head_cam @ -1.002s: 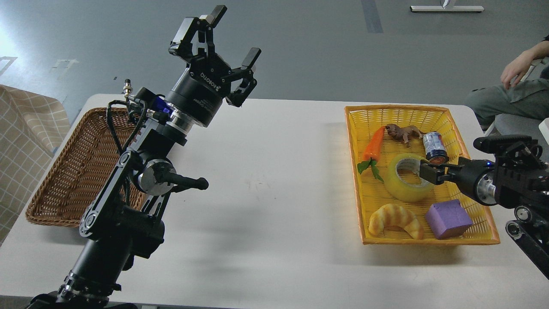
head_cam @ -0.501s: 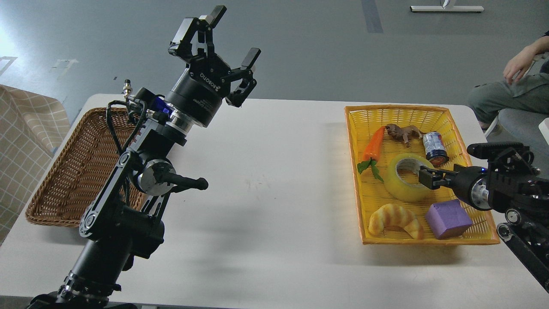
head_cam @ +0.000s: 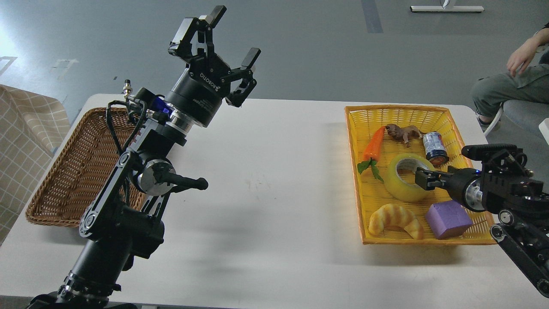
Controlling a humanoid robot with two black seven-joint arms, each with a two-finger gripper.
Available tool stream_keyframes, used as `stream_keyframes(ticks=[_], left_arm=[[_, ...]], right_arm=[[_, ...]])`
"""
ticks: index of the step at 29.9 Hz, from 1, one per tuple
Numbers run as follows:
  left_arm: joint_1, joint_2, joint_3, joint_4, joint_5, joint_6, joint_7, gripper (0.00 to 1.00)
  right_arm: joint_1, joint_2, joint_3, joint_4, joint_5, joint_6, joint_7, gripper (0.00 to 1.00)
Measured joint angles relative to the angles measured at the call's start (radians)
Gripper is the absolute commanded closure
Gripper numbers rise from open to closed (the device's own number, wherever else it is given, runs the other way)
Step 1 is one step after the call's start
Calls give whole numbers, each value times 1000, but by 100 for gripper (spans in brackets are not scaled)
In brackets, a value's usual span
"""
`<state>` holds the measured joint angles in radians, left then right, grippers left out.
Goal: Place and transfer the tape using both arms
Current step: 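Close the right gripper on the rim of the tape roll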
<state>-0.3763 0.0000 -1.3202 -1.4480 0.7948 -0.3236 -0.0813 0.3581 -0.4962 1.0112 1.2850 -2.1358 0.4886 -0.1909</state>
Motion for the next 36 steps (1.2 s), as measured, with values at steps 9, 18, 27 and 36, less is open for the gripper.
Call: stream_keyframes(ticks=[9, 18, 27, 36], left_arm=[[2, 0, 0, 1, 0, 1, -1, 2], [1, 0, -4, 1, 0, 2, -1, 2], [0, 0, -6, 0, 0, 2, -3, 2], [-1, 0, -5, -3, 0, 2, -4, 2]], right_arm=[[-4, 13, -2, -18, -7, 0, -16, 46], [-9, 19, -2, -18, -5, 0, -15, 51], [-11, 24, -2, -17, -3, 0, -11, 67], [-1, 24, 0, -14, 10, 0, -10, 82]])
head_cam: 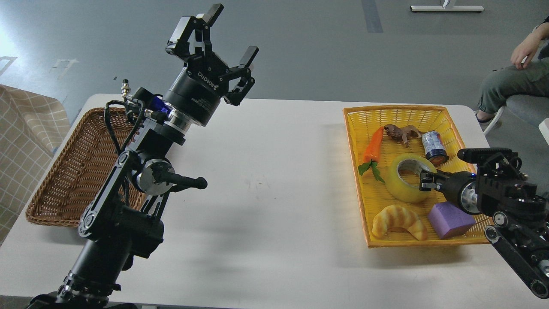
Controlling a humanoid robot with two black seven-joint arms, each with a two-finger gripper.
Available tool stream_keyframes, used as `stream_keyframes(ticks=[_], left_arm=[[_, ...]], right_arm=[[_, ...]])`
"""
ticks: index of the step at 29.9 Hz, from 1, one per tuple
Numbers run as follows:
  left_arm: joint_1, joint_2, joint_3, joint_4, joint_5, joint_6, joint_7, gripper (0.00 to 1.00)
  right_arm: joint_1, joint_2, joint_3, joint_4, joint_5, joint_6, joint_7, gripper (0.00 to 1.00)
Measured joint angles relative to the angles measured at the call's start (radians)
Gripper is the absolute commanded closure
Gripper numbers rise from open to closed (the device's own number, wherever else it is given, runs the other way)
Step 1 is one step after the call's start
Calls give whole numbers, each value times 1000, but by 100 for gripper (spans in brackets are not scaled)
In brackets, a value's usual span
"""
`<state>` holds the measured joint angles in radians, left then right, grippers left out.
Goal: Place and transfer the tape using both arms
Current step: 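Close the right gripper on the rim of the tape roll, then lift the tape roll out of the tray and carry it toward the table center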
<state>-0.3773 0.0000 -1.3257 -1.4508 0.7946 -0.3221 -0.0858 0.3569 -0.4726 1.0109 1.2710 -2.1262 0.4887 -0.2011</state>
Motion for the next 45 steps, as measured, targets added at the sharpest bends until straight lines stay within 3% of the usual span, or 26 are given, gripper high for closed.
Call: stream_keyframes(ticks=[12, 21, 31, 37, 45], left_arm=[[0, 0, 0, -5, 0, 0, 0, 2], [0, 0, -1, -5, -1, -1, 0, 2], [0, 0, 0, -4, -2, -1, 0, 2], [0, 0, 1, -3, -2, -1, 0, 2], [-1, 11, -1, -3, -2, 0, 0, 2]], right_arm=[[-15, -20, 18, 31, 14, 1, 7, 85], [-4, -136, 62, 131, 108, 0, 6, 88], [163, -142, 95, 133, 126, 0, 7, 91], [336, -70, -25, 89, 118, 0, 1, 91], [494, 155, -163, -46, 117, 0, -1, 91]])
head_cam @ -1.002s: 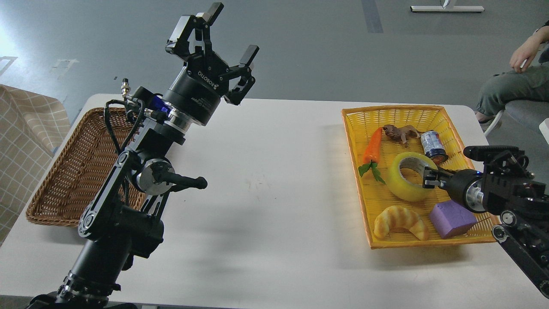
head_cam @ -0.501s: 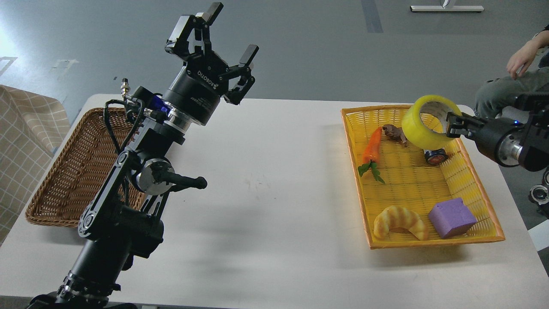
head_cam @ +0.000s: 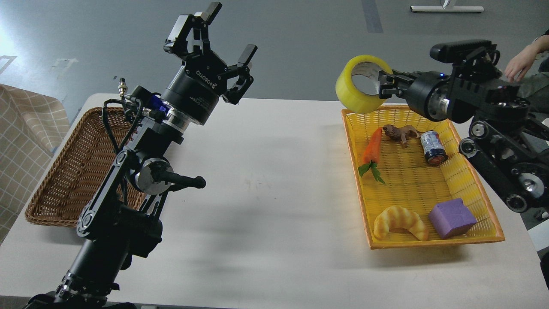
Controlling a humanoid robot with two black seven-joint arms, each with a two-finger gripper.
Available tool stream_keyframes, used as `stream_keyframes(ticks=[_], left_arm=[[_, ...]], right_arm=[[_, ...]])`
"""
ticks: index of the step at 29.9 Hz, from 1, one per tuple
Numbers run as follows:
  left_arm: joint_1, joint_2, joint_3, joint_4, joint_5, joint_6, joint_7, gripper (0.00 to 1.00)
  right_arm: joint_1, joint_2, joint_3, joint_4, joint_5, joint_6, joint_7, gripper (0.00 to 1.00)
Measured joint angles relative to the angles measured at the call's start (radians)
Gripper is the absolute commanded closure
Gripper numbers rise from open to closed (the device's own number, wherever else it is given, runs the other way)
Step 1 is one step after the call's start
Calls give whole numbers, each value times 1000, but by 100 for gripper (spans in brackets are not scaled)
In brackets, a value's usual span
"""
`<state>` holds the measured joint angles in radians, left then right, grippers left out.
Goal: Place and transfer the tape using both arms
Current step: 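Lift the tape roll out of the tray and carry it toward the table center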
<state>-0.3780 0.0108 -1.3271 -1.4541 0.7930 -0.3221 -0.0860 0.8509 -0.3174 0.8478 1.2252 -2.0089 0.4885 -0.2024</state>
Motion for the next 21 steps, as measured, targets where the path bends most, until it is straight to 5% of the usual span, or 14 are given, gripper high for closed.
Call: stream_keyframes(ticks=[9, 21], left_arm=[[2, 3, -2, 0, -1, 0, 0, 2], [0, 14, -7, 0, -4, 0, -1, 2]], right_arm=[[43, 215, -130, -90, 2, 0, 5, 91], [25, 317, -284, -183, -4, 0, 6, 91]])
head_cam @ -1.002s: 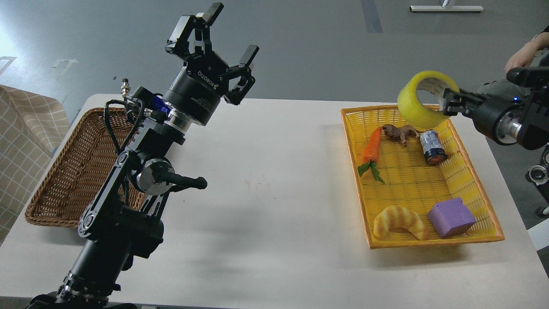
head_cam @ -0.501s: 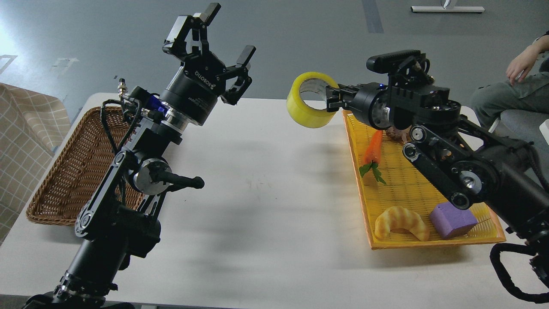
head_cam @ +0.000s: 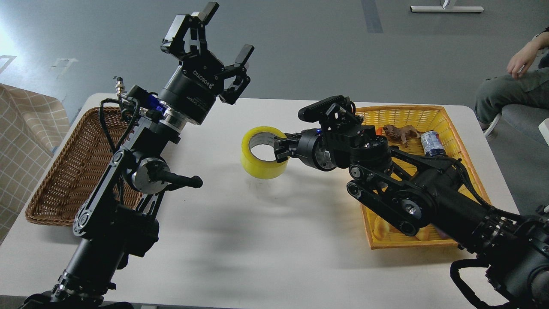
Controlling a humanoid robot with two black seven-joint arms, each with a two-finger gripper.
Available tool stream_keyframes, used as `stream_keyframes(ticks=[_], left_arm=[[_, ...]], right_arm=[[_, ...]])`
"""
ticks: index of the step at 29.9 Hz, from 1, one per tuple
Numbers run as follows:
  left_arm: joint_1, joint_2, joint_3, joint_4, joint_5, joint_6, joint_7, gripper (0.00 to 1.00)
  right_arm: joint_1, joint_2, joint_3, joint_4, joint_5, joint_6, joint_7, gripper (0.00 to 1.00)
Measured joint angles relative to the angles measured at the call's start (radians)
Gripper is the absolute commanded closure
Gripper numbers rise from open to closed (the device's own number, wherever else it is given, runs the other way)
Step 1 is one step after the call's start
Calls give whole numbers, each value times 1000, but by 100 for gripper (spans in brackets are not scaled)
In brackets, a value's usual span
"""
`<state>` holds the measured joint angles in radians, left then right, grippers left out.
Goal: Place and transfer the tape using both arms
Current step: 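Lift the tape roll out of the tray and carry it toward the table center, then lower the tape roll onto the table and open the right gripper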
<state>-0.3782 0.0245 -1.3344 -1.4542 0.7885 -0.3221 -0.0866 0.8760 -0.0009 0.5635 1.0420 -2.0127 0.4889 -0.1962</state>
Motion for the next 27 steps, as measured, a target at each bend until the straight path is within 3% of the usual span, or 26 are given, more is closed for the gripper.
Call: stream_keyframes(ticks=[9, 27], left_arm=[[3, 10, -13, 0, -2, -1, -1, 2], [4, 12, -20, 0, -3, -2, -1, 2]], right_arm=[[-8, 1, -7, -93, 0, 0, 0, 91], [-31, 1, -7, -86, 4, 0, 1, 88]])
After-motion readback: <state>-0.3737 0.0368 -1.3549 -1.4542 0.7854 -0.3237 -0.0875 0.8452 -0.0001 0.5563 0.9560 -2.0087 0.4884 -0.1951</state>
